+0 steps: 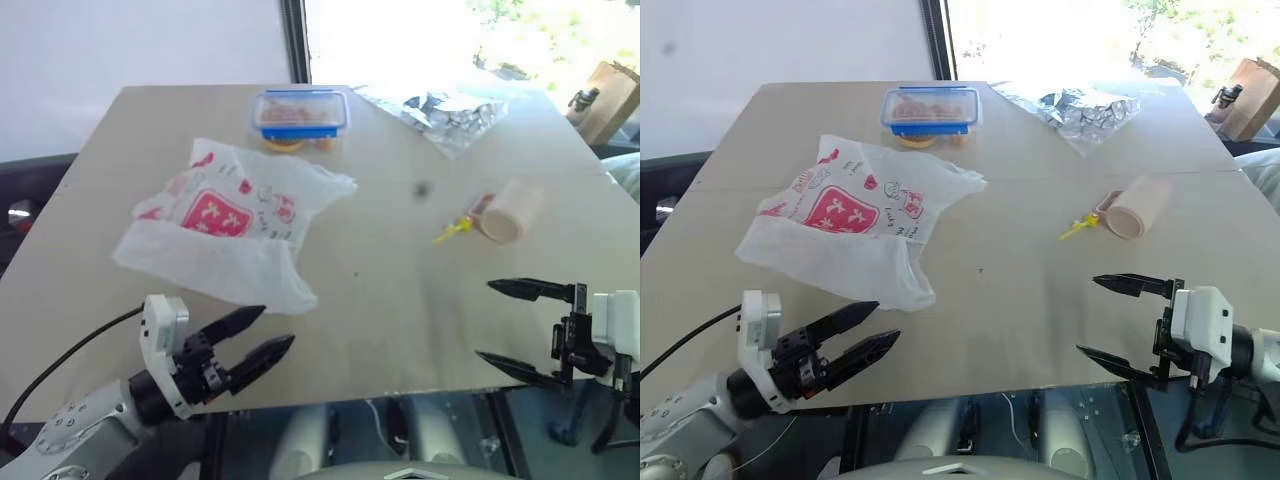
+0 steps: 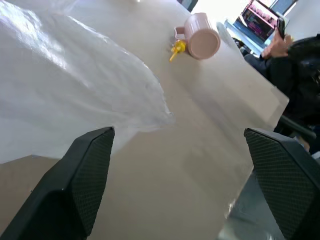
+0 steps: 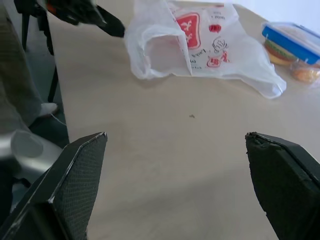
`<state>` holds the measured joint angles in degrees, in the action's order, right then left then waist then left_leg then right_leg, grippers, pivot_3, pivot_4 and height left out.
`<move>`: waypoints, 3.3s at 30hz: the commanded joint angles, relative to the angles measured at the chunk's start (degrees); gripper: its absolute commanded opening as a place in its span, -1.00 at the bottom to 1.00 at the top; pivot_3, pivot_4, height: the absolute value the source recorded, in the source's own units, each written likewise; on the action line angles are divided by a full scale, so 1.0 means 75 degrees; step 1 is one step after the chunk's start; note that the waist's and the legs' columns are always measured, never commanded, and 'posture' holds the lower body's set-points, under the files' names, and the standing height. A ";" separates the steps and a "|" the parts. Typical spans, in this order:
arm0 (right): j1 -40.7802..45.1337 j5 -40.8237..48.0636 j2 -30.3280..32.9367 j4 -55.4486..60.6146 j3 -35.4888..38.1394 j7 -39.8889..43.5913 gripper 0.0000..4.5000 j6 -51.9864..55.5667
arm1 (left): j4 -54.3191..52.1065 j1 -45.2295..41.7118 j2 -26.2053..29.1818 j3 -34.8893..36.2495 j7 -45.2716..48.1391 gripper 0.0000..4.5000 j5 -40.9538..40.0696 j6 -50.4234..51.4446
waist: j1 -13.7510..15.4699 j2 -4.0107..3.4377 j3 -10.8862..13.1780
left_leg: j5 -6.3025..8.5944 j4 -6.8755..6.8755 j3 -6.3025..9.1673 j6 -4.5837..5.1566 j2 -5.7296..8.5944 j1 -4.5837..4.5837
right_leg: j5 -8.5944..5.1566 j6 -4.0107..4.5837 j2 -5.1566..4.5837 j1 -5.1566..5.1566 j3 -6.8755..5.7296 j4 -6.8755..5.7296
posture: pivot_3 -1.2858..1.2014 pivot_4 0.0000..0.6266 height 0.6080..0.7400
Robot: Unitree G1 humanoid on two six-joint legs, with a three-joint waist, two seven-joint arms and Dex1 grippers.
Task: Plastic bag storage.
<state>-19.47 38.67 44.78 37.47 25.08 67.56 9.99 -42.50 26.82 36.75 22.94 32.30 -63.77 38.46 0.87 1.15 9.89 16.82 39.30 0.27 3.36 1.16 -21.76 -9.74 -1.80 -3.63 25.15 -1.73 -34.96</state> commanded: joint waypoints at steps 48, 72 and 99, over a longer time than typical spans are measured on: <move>0.9572 -0.7694 0.0075 -0.8831 -0.6911 -0.0239 1.00 -0.1797 | 0.0816 -0.2057 -0.0553 0.2540 -0.2321 -0.98 -0.6563 -0.0253 | -0.0020 0.0000 0.0002 | -0.0030 -0.0008 0.0001 -0.0049 0.0032 0.0004 | 0.0027 0.0048 0.0004 -0.0010 0.0002 0.0017 | 0.03 -0.52 1.00; 0.9476 -0.6369 -0.1526 -0.7446 -0.5567 0.0666 -0.99 0.1390 | 0.1814 -0.2990 -0.0209 0.2747 -0.2008 -1.00 -0.6563 0.0613 | -0.0071 0.0005 0.0001 | -0.0031 -0.0025 -0.0008 -0.0055 0.0022 0.0074 | 0.0029 0.0052 0.0014 -0.0056 0.0010 0.0008 | 0.03 -0.52 1.00; 1.0405 -0.5039 -0.5453 -0.7402 -0.6480 -0.1723 -0.99 0.2724 | 0.3673 -0.1254 0.1057 0.4659 0.0147 -1.00 -0.6563 0.3368 | -0.0274 -0.0017 0.0016 | -0.0050 -0.0102 0.0020 -0.0119 0.0030 -0.0011 | 0.0045 0.0025 0.0019 0.0071 -0.0012 -0.0003 | 0.03 -0.52 1.00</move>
<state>58.66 -0.88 3.76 -21.84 -23.44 51.98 31.03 -15.04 18.20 44.48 55.73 32.90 -112.01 64.71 -1.19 1.02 10.01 16.44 38.50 0.46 2.46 1.38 -21.85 -9.43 -1.57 -3.49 25.69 -1.84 -34.99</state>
